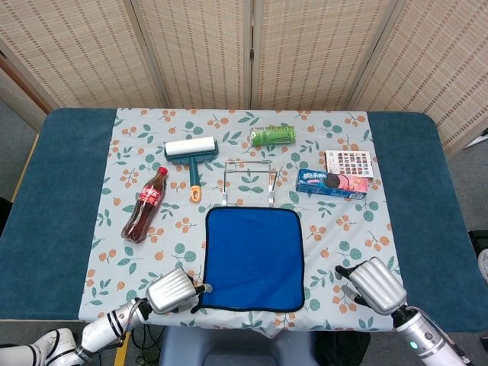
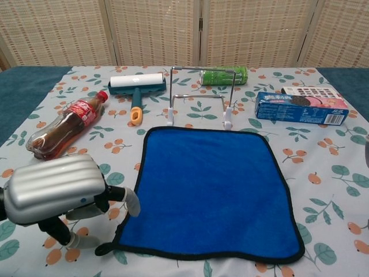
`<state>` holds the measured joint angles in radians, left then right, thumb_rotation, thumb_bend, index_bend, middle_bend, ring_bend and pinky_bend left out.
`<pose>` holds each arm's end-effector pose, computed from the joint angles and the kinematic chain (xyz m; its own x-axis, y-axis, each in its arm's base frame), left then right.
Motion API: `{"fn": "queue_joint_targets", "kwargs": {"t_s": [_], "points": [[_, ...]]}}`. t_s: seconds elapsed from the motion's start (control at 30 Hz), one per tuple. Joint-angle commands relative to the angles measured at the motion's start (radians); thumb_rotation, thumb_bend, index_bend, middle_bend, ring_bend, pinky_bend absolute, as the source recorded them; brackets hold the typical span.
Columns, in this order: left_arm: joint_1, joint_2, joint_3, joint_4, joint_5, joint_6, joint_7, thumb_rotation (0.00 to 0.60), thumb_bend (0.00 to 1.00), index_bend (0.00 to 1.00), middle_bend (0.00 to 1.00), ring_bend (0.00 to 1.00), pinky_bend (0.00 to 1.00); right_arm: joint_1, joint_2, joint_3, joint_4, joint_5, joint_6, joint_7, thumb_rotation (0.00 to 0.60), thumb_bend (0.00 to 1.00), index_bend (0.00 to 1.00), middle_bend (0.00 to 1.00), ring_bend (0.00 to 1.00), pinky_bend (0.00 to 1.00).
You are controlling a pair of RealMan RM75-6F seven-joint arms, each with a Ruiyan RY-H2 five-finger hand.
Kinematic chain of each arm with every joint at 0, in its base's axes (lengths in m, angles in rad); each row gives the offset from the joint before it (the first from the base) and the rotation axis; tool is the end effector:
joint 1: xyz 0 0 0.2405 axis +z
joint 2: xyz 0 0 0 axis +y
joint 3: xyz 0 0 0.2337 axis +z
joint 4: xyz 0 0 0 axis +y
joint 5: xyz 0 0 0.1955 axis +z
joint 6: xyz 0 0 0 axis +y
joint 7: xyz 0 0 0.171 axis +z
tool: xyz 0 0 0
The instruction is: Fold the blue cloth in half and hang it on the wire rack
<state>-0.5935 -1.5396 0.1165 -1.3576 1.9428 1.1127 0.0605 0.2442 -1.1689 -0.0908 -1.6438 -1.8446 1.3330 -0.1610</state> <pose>-0.1422 0.2283 -0.0435 0.6228 0.1625 0.7654 0.4990 -0.8359 -0.2285 -0.2130 -0.1956 0.0818 0.5572 -0.1373 0.8190 -0.7501 -0.5063 0.4255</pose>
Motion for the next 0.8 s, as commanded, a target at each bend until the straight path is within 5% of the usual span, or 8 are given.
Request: {"fn": "queue_joint_targets", "kwargs": {"t_s": [0.03, 0.8], "points": [[-0.007, -0.019, 0.003, 0.022, -0.006, -0.003, 0.009, 0.6, 0.21, 0.34, 0.91, 0.78, 0.88, 0.0, 0.0, -0.002, 0.001, 0.003, 0.0, 0.004, 0.6, 0.28, 0.49, 0.82, 0.86, 0.97], [-0.067, -0.084, -0.011, 0.008, -0.109, -0.074, 0.004, 0.6, 0.22, 0.47, 0.93, 0.8, 0.89, -0.004, -0.011, -0.008, 0.037, 0.009, 0.032, 0.047, 0.6, 0.28, 0.49, 0.82, 0.86, 0.97]]}}
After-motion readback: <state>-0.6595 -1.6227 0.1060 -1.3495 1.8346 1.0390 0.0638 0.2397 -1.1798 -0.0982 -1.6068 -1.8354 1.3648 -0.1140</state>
